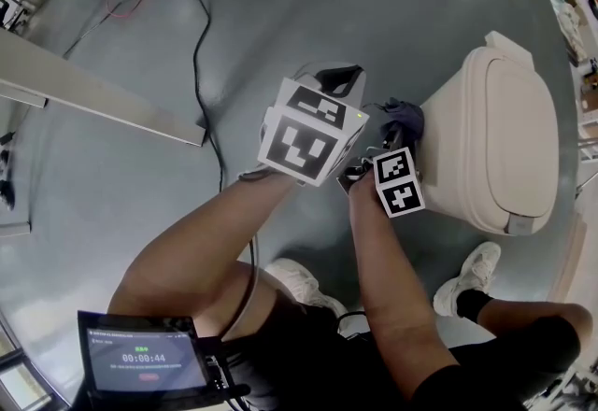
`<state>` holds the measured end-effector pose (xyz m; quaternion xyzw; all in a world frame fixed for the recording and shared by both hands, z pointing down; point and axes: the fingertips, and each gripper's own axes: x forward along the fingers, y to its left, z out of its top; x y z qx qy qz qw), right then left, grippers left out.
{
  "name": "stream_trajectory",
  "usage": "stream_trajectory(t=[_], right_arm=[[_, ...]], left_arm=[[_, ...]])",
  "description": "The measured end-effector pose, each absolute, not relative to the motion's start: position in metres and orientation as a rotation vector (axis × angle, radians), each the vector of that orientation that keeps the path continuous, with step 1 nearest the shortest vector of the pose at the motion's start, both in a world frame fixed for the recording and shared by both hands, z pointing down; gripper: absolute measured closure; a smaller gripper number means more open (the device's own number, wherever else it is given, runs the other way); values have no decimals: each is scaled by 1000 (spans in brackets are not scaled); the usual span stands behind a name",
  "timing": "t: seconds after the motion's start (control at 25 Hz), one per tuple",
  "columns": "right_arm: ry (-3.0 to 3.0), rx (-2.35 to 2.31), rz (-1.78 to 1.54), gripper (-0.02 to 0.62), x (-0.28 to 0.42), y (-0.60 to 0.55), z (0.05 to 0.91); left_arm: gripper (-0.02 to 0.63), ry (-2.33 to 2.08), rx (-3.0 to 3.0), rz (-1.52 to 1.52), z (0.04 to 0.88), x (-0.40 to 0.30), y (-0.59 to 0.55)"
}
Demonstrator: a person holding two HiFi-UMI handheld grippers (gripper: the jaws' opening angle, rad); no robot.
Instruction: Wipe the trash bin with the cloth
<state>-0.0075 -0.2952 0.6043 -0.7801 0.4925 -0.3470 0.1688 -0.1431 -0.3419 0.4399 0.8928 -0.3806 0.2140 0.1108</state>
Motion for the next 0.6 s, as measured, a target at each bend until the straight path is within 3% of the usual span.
stream_trajectory(t=[0.6], right_arm=[[1584, -2248, -1040, 506, -29, -293, 638]], left_arm=[[609, -1119, 2619, 643, 442, -147, -341]])
